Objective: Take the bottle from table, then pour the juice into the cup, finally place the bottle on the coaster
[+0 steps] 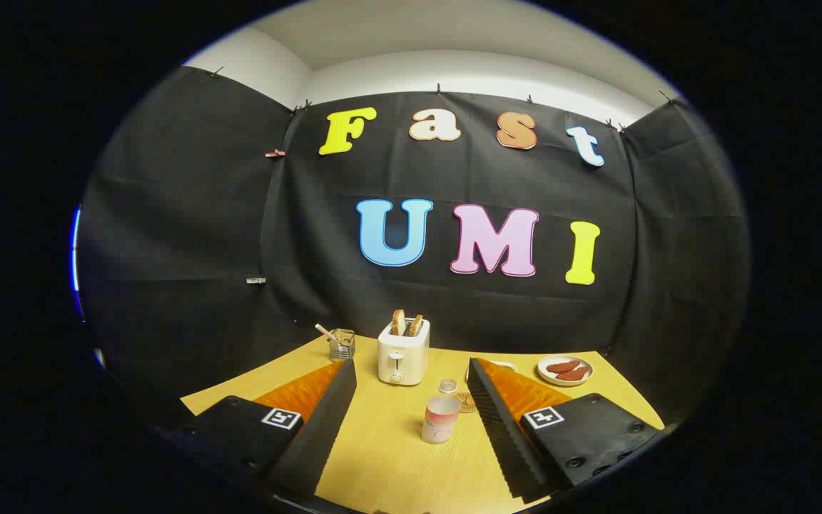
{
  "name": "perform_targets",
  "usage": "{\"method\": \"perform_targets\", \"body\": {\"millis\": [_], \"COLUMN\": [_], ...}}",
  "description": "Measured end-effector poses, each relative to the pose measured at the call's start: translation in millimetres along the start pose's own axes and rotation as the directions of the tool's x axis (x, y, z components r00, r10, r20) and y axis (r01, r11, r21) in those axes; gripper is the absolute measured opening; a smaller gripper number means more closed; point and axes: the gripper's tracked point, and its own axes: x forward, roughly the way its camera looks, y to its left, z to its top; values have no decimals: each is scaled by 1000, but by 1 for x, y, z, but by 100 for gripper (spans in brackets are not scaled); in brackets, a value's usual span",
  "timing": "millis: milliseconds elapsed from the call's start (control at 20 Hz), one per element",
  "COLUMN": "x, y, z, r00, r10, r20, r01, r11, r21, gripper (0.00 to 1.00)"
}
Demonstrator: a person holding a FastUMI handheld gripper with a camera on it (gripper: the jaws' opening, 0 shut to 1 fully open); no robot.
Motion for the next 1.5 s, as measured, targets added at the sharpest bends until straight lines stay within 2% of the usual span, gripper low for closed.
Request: {"method": "perform_targets", "body": {"millis": [250,600,900,1150,1300,1500], "x": [11,22,27,32,37,44], "y": [-3,12,32,32,27,10], "z": [-10,-34,-56,-41,-38,-39], "r00": [996,989,984,989,994,990], "r10": [-81,-139,-148,-120,-86,-104], "r20": [-28,-48,-96,-82,-74,-96], "r01": [81,138,143,114,83,105], "r11": [997,990,988,991,996,995], "r21": [5,-26,-52,-69,-31,1], "gripper": [97,97,97,97,97,97]}}
